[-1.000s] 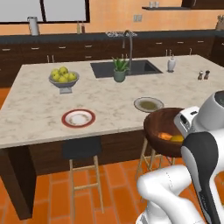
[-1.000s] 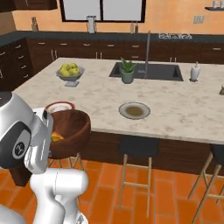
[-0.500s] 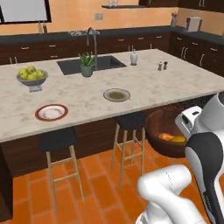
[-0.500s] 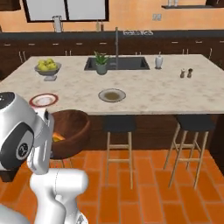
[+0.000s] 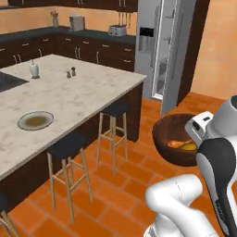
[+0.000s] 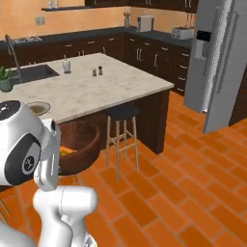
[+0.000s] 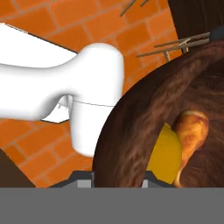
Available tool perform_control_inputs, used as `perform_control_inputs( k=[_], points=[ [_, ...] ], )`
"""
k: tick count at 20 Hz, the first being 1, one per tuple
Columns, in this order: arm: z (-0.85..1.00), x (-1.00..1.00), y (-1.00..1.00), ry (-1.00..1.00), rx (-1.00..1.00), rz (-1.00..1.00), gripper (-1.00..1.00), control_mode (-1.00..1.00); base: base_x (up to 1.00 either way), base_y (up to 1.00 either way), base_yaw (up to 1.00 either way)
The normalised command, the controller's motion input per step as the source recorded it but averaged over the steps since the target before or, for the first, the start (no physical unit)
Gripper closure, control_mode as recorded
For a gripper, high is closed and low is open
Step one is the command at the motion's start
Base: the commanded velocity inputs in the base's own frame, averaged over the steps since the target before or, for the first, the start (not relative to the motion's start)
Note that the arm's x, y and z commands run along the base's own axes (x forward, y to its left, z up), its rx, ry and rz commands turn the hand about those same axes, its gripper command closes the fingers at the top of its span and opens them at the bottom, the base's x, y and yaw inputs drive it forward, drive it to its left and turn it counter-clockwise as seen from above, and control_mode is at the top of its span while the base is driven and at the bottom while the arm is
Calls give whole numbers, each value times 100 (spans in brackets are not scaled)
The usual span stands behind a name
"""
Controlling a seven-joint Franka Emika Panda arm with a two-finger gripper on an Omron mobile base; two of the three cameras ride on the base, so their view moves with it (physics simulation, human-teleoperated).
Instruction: Pick the chicken drumstick and lemon from their plates and place them in the bowl. Then put the bowl in the fridge.
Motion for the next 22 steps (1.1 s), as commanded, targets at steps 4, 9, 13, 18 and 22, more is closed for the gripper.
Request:
perform_control_inputs(
  k=[4, 9, 13, 18, 22],
  points=[
    [0, 0, 0, 0, 0, 0, 100, 100, 43, 3, -78],
    [0, 0, 0, 0, 0, 0, 100, 100, 100, -7, -40],
    [0, 0, 0, 0, 0, 0, 100, 100, 100, -31, -5],
    [0, 0, 0, 0, 0, 0, 100, 100, 100, -45, 0],
    [0, 0, 0, 0, 0, 0, 100, 100, 100, -51, 13]
  ],
)
